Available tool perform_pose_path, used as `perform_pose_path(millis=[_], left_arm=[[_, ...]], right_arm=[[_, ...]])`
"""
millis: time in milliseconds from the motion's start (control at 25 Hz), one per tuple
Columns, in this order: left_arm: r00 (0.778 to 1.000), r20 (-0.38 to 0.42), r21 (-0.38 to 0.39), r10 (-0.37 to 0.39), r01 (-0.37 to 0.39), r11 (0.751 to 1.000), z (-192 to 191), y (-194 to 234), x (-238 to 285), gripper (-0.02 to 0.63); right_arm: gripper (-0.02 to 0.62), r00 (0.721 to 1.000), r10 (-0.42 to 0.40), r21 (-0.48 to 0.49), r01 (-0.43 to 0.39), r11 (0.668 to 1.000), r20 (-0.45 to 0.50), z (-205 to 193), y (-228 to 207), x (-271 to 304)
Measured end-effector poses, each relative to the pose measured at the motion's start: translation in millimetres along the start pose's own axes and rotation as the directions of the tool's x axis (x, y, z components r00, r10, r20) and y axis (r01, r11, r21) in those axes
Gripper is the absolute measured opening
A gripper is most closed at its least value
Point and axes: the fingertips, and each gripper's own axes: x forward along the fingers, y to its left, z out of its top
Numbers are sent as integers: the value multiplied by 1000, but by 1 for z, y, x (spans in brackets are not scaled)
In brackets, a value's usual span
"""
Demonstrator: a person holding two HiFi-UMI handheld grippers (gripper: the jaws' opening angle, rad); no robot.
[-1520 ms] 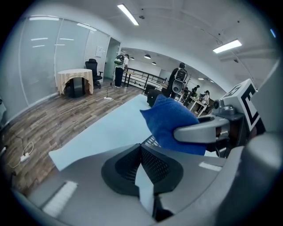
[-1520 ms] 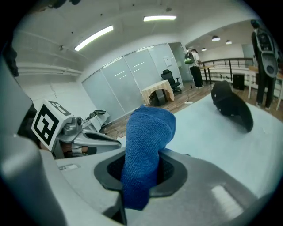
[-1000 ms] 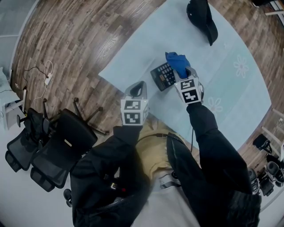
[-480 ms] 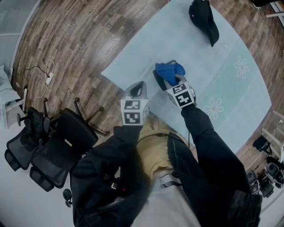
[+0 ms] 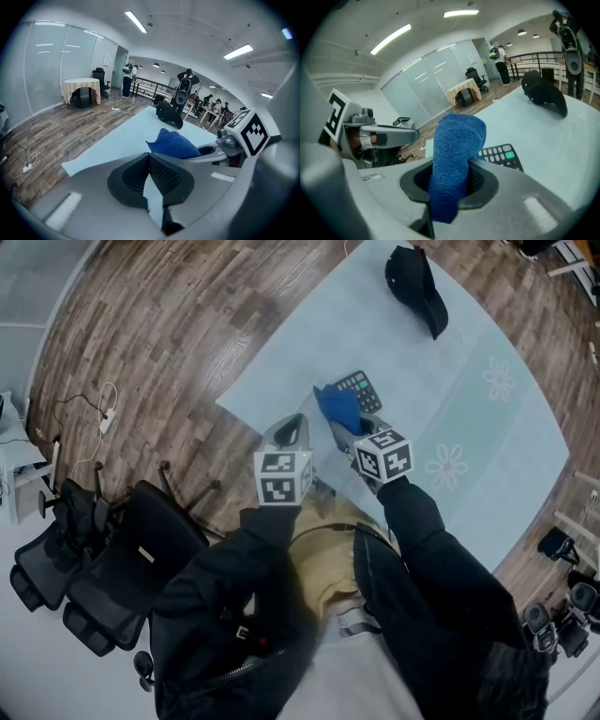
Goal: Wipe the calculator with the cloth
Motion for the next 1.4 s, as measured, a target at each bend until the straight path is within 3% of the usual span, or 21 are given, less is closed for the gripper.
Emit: perform_pose_path(millis=[160,320,680,1040,1400], left_arm=[[999,36,22,-29,28,999,15,-14,-4,-9],[995,78,49,-57,53,997,39,-31,-9,-9],[973,203,118,-114,91,989,105,-67,-33,-9],[941,309,173,-137,86,981,155,-87,-57,-9],[939,313,193,-141,83,978,160,-93,-57,-9]], right_arm=[[91,989,-62,21,60,998,132,30,5,-34],[91,960,-135,-8,141,990,247,64,11,-75],[89,853,-215,-85,288,954,475,134,29,-157],[87,785,-232,-89,342,936,575,168,33,-194],[81,769,-233,-104,361,927,596,178,34,-197]])
